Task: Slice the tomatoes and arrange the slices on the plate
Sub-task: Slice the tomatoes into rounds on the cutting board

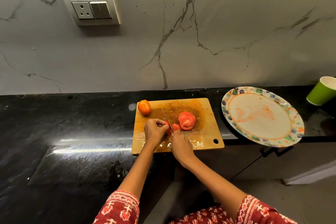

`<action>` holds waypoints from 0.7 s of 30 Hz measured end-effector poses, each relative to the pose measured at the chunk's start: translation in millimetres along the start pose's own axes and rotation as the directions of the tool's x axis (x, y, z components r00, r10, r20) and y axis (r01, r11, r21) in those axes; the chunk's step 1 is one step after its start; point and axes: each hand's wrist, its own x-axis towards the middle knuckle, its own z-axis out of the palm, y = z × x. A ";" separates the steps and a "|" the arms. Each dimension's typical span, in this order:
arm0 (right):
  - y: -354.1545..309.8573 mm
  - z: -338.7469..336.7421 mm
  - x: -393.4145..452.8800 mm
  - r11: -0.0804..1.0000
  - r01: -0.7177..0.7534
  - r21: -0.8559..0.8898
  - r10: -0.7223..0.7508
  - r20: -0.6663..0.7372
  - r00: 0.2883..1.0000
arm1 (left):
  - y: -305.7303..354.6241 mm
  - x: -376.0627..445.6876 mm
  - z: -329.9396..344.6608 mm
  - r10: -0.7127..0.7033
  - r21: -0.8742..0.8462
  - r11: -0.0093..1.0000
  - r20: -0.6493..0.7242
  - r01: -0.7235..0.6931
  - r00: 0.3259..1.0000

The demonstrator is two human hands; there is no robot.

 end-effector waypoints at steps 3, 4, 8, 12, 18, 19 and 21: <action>7.1 6.1 -15.8 1.000 0.005 -0.025 -0.005 0.036 0.999 | -4.2 3.5 -3.4 -0.018 -0.001 1.000 -0.032 0.018 0.999; 8.4 7.6 -19.4 1.000 0.007 -0.027 -0.006 0.046 0.999 | -4.5 4.3 -5.3 -0.028 -0.009 1.000 -0.032 0.027 0.999; 3.7 5.1 -6.6 0.999 -0.012 -0.036 0.013 0.038 0.999 | -2.3 1.5 -5.9 -0.015 -0.018 1.000 0.013 0.015 1.000; -0.9 1.8 6.1 0.999 -0.051 -0.017 0.051 0.050 0.997 | 0.0 -2.0 0.1 0.013 -0.004 1.000 0.015 -0.013 1.000; 0.1 0.7 3.4 0.999 -0.048 -0.015 0.048 0.037 0.998 | 0.3 -3.3 0.9 0.028 0.073 0.997 0.033 -0.031 0.999; -1.2 0.4 3.8 0.999 -0.049 -0.018 0.050 0.040 0.998 | -2.1 -3.5 2.2 0.025 0.089 0.996 0.039 -0.028 0.999; -2.6 0.5 4.7 0.999 -0.047 -0.008 0.047 0.041 0.998 | -4.9 -3.9 4.5 0.021 0.081 0.996 0.020 -0.023 1.000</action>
